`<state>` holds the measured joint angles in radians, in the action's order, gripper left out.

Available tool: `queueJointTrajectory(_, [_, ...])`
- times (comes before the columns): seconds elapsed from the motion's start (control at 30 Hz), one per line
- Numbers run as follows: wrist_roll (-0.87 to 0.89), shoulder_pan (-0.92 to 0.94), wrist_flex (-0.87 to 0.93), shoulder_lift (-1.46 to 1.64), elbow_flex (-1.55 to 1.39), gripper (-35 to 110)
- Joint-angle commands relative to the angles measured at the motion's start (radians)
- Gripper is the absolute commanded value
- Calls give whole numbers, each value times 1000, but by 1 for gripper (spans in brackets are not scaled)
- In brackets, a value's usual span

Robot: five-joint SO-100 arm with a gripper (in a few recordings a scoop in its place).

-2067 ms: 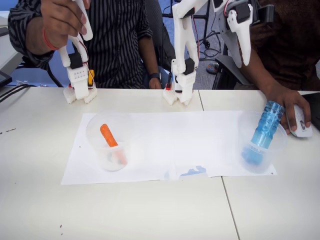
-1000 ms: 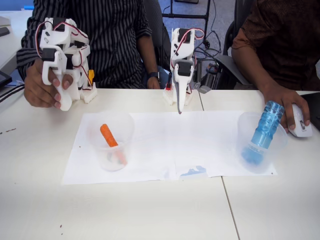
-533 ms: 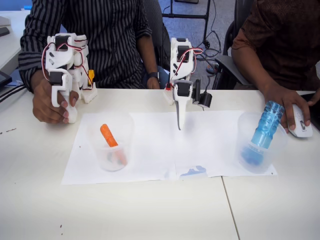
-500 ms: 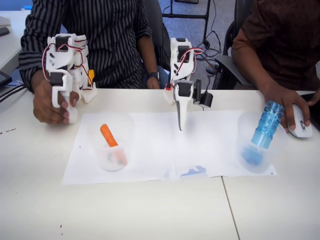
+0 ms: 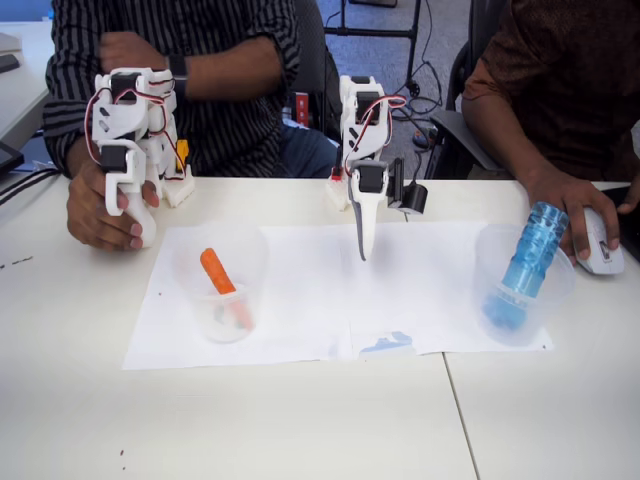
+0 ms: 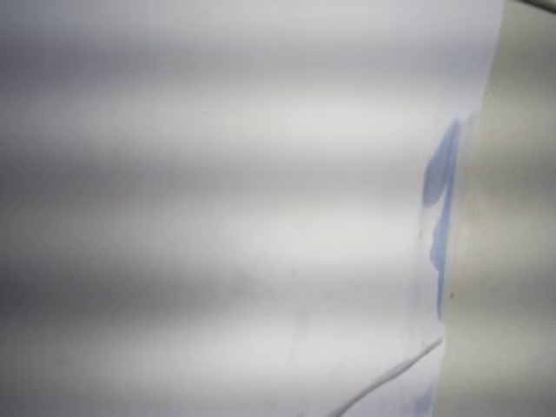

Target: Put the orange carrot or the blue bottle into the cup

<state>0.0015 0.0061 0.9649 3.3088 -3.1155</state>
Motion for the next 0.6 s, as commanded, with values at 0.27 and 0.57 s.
queueJointTrajectory(0.27, [12,-18,-6,51,-18,14])
queueJointTrajectory(0.57, [11,-21,-6,51,-18,14])
